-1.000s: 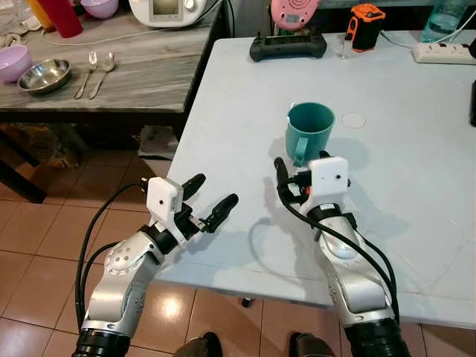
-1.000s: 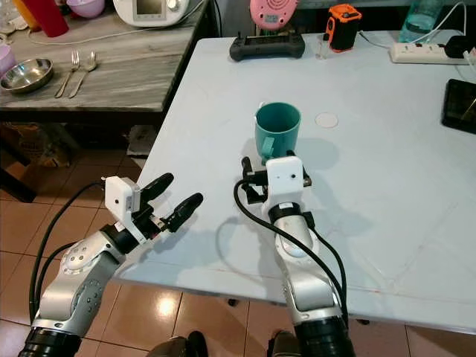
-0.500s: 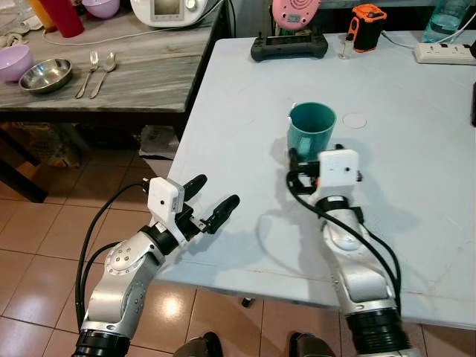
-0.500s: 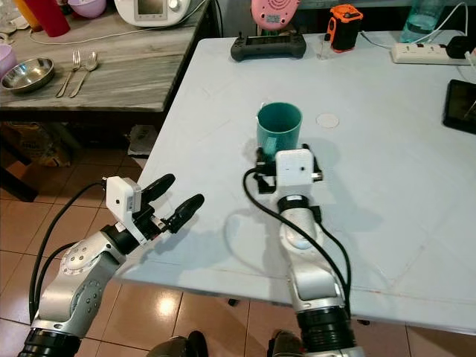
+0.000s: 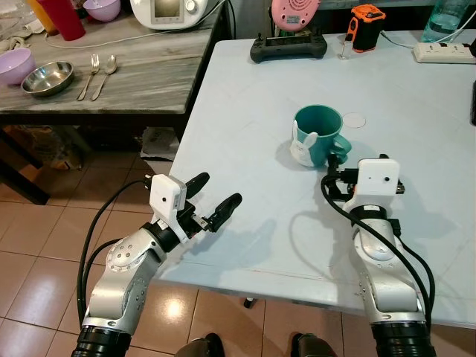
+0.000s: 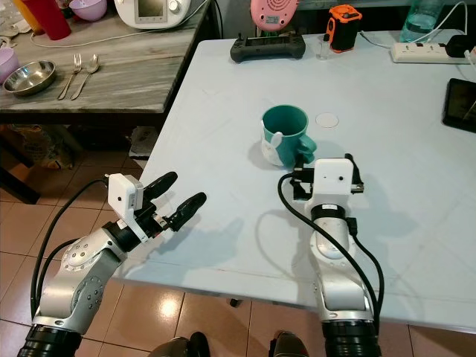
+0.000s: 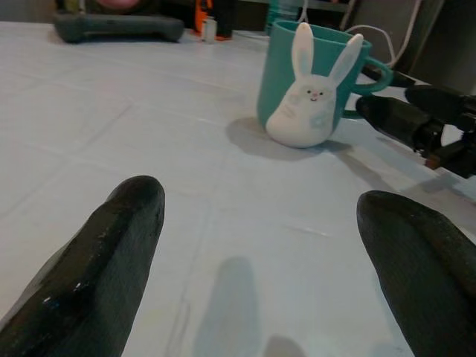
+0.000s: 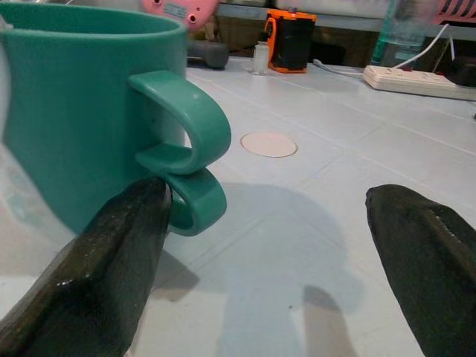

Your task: Setting the table

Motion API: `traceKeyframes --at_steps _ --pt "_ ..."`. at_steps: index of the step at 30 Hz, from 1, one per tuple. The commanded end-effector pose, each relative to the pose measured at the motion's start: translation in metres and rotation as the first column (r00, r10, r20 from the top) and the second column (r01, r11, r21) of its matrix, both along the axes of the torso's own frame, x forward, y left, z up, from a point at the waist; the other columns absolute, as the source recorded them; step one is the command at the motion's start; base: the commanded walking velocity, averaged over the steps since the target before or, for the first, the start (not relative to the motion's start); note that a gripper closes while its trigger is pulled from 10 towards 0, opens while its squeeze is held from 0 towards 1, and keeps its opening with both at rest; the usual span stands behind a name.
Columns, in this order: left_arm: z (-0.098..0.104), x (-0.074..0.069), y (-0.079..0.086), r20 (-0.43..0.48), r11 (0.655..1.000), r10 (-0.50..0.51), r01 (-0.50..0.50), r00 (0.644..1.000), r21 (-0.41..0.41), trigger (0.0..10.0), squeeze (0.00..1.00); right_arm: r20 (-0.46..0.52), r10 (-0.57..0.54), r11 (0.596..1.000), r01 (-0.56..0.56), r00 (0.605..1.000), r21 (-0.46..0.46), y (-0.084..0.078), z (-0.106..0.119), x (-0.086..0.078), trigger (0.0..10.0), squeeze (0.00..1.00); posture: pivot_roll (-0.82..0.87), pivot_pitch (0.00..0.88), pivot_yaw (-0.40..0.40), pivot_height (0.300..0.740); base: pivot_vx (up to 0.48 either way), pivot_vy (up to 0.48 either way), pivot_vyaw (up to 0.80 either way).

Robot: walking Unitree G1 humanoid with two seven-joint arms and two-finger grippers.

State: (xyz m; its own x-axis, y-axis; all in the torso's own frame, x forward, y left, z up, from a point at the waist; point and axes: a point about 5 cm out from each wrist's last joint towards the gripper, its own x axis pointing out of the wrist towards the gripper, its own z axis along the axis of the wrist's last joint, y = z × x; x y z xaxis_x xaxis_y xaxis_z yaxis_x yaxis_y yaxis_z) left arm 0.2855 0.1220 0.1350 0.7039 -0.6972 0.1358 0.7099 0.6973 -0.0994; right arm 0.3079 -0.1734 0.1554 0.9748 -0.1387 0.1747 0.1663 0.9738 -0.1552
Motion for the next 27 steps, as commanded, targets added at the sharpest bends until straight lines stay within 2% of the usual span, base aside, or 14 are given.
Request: traceKeyframes --at_steps 1,10,22,27 --pt "0.002 -0.001 0.001 0.003 1.0 -0.022 0.022 1.0 0.013 10.0 0.0 0.026 0.04 0.999 -0.04 0.999 0.007 0.005 0.004 -0.003 10.0 0.0 -0.17 0.169 0.158 0.74 0.0 0.0 0.0" --pt "-0.002 -0.003 0.003 0.0 0.999 -0.029 0.029 1.0 0.036 10.0 0.0 0.032 0.185 0.983 -0.185 0.982 -0.016 0.015 0.008 -0.003 10.0 0.0 -0.17 0.171 0.148 0.74 0.0 0.0 0.0" --pt "-0.005 -0.006 0.002 -0.001 0.999 -0.013 0.013 1.0 0.036 10.0 0.0 0.001 0.257 0.962 -0.255 0.967 -0.097 0.0 0.015 -0.002 10.0 0.0 -0.17 0.177 0.129 0.74 0.0 0.0 0.0" --pt "-0.006 -0.005 0.0 -0.003 1.0 -0.004 0.004 1.0 0.029 10.0 0.0 -0.009 0.313 0.942 -0.312 0.95 -0.124 -0.003 0.02 0.004 10.0 0.0 -0.17 0.179 0.124 0.74 0.0 0.0 0.0"
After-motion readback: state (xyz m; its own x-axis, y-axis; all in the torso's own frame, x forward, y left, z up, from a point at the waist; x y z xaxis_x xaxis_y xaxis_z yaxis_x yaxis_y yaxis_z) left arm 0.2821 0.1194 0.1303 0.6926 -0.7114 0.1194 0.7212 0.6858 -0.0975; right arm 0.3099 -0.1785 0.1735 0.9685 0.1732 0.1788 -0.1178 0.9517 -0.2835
